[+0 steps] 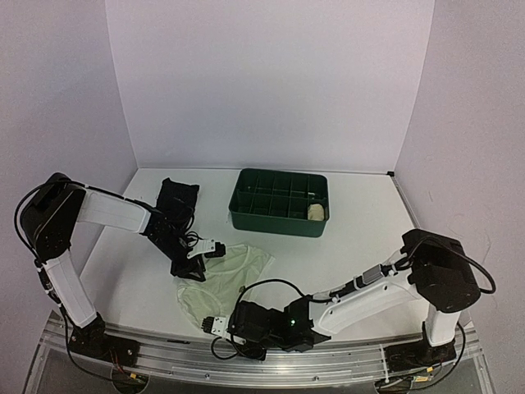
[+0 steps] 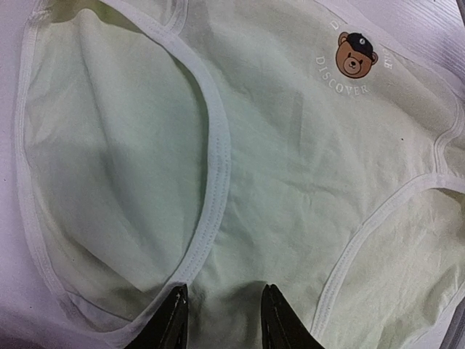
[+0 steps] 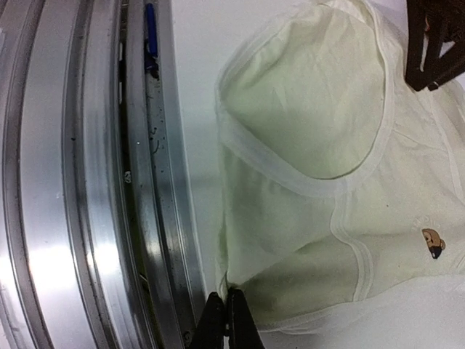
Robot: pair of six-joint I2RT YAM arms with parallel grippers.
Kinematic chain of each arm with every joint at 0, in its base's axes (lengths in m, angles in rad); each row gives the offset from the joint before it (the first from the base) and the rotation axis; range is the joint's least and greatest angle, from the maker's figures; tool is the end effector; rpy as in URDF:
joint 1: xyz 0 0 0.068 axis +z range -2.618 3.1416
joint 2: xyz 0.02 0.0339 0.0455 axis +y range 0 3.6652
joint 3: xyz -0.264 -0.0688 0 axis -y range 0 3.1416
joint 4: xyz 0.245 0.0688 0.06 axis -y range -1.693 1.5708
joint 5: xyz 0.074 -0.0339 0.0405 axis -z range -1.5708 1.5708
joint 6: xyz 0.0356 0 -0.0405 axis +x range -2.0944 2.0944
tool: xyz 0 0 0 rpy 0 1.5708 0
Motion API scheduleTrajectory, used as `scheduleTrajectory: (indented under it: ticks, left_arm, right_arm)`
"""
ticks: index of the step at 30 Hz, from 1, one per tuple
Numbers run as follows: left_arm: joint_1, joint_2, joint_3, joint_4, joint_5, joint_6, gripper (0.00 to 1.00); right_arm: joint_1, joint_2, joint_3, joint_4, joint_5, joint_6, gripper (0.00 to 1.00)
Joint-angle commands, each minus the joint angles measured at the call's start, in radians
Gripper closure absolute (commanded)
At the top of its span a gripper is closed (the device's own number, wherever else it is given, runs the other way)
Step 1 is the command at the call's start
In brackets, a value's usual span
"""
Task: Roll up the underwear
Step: Fold the underwear at the center of the board.
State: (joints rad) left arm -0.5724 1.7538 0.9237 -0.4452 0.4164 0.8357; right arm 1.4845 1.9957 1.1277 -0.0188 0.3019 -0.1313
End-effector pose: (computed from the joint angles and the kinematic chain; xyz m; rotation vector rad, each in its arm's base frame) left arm 0.2517 -0.1793 0.1308 1.8462 2.0403 -0.5223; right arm 0.0451 0.3988 0.1222 -1.6558 1.7639 0.2520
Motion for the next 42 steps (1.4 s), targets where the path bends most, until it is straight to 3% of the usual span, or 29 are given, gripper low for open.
scheduleTrajectory:
  ticks: [1,6,12,16,20,25,31,34,39,42]
  left_arm:
    - [0.006,0.029,0.001,-0.021,-0.044,0.015,0.66]
    - [0.008,0.041,0.008,-0.008,-0.056,0.032,0.66]
    - [0.008,0.048,0.033,-0.006,-0.054,0.028,0.64]
    - [0.007,-0.030,0.089,-0.079,0.045,0.035,0.50]
    - [0.006,-0.190,0.115,-0.236,0.225,0.213,0.39]
    - [0.002,-0.387,-0.045,-0.271,0.329,0.487,0.24]
    - [-0.001,-0.377,-0.087,-0.310,0.267,0.570,0.28]
    - [-0.026,-0.434,-0.171,-0.246,0.255,0.593,0.28]
    - [-0.037,-0.400,-0.242,-0.115,0.058,0.612,0.40]
    - [-0.018,-0.358,-0.251,-0.113,-0.011,0.705,0.45]
  right_arm:
    - [0.002,-0.052,-0.040,-0.055,0.035,0.029,1.00]
    - [0.002,-0.145,-0.114,-0.111,-0.009,0.042,1.00]
    - [0.002,-0.129,-0.075,-0.127,-0.002,-0.016,1.00]
    - [0.002,-0.114,-0.041,-0.124,0.044,-0.044,1.00]
    - [0.000,-0.111,-0.041,-0.101,0.047,-0.056,1.00]
    - [0.000,-0.090,-0.054,-0.027,0.050,-0.049,1.00]
    - [0.001,-0.146,-0.071,-0.013,-0.027,-0.021,1.00]
    - [0.000,-0.167,-0.069,-0.012,-0.047,-0.018,1.00]
    - [0.000,-0.183,-0.080,-0.009,-0.067,-0.005,1.00]
    - [0.001,-0.188,-0.088,-0.009,-0.069,0.002,1.00]
